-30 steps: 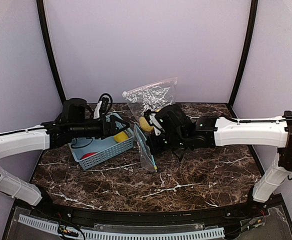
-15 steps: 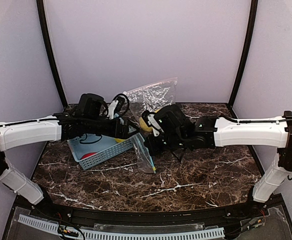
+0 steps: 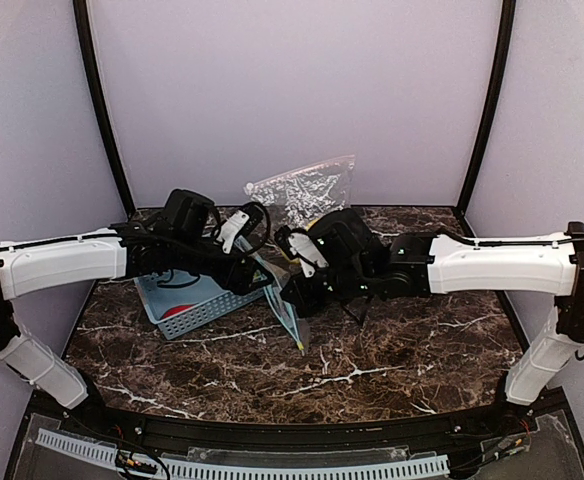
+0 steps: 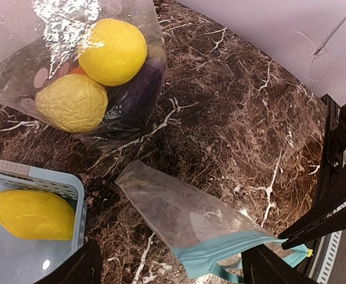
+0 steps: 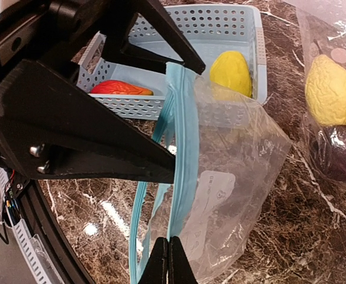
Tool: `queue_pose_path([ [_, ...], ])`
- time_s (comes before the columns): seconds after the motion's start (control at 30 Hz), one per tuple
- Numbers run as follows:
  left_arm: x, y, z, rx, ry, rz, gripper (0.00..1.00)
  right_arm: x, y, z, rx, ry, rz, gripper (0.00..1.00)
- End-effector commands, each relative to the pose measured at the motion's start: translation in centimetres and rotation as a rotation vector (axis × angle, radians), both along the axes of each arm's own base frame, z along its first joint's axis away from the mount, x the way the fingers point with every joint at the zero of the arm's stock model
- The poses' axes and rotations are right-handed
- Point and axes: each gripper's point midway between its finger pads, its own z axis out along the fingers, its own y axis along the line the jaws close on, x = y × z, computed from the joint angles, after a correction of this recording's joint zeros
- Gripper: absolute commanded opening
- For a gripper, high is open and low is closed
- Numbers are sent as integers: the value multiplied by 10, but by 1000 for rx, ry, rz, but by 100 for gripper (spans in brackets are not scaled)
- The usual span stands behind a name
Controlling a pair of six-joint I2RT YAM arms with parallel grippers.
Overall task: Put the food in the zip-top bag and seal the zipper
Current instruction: Open the zipper food storage bag.
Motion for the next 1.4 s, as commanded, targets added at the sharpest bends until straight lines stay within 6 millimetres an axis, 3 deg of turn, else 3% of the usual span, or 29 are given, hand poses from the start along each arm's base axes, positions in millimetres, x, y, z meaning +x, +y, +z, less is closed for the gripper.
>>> queue_pose_path([
  [0.0, -14, -3, 6, 34, -62, -127, 80, -19, 17, 6, 60, 24, 134, 0],
  [0.23, -24, -5, 5, 56, -92, -221, 60, -31, 19, 7, 93, 74, 235, 0],
  [0.4, -32, -3, 5, 66, -92, -264, 53, -36, 17, 7, 108, 105, 278, 0],
  [0.53, -39, -4, 3, 37, -53, -275, 34, -31, 14, 7, 105, 102, 257, 0],
  [0.63, -39, -5, -1, 16, -22, -248, 13, -27, 11, 7, 99, 88, 233, 0],
  [0.73, -33, 1, -10, 31, 8, -172, 1, -11, -1, 6, 57, 42, 131, 0],
  [0.9, -25, 5, -5, -32, 99, -15, 1, 21, -30, 6, -21, -34, -119, 0],
  [1.1, -18, 7, 7, -256, 257, 246, 1, 25, -24, 5, -44, -77, -223, 11],
  [1.37, -17, 11, 21, -418, 283, 374, 1, 25, -28, -17, -72, -38, -298, 31],
])
